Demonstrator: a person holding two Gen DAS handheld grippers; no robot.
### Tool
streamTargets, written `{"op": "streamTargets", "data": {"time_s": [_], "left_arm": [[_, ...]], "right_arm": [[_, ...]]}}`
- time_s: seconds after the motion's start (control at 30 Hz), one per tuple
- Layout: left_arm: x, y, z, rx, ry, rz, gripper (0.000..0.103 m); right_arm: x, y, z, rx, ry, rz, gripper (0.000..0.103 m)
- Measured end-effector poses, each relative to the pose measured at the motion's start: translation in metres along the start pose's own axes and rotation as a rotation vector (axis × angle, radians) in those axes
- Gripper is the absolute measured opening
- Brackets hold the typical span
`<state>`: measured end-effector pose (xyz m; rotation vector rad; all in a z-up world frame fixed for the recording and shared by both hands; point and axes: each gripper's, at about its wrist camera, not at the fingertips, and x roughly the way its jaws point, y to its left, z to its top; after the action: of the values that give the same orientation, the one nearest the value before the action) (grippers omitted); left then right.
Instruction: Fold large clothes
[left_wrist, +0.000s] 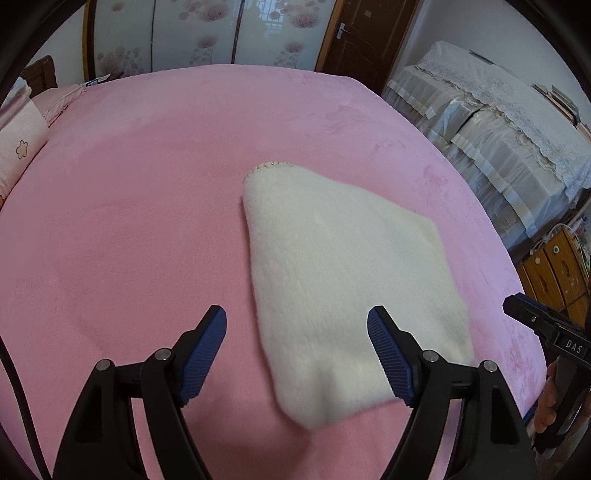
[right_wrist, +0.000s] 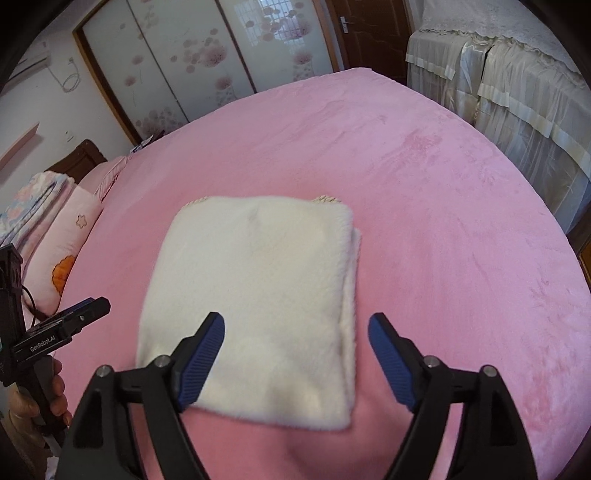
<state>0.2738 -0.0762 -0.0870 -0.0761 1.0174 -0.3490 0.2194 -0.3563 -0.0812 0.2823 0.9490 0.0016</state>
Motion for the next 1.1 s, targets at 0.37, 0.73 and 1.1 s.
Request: {"op": "streamTargets", "data": {"time_s": [0.37, 0.73, 1.1], "left_arm": [[-0.027, -0.004, 0.000, 0.007, 0.108, -0.100, 0.078], [0.017, -0.007, -0.002, 0.024, 0.195, -0.196, 0.080], [0.112, 0.048, -0.014, -0.135, 0.287, -0.308, 0.080]], "right_arm": [[-0.027, 0.023, 0.000, -0.053, 0.008, -0.026, 0.081], [-0.019, 0.020, 0.005, -0.144, -0.049, 0.001, 0.081], [0.080, -0.045, 0.001, -0.006, 0.145, 0.076, 0.081]]}}
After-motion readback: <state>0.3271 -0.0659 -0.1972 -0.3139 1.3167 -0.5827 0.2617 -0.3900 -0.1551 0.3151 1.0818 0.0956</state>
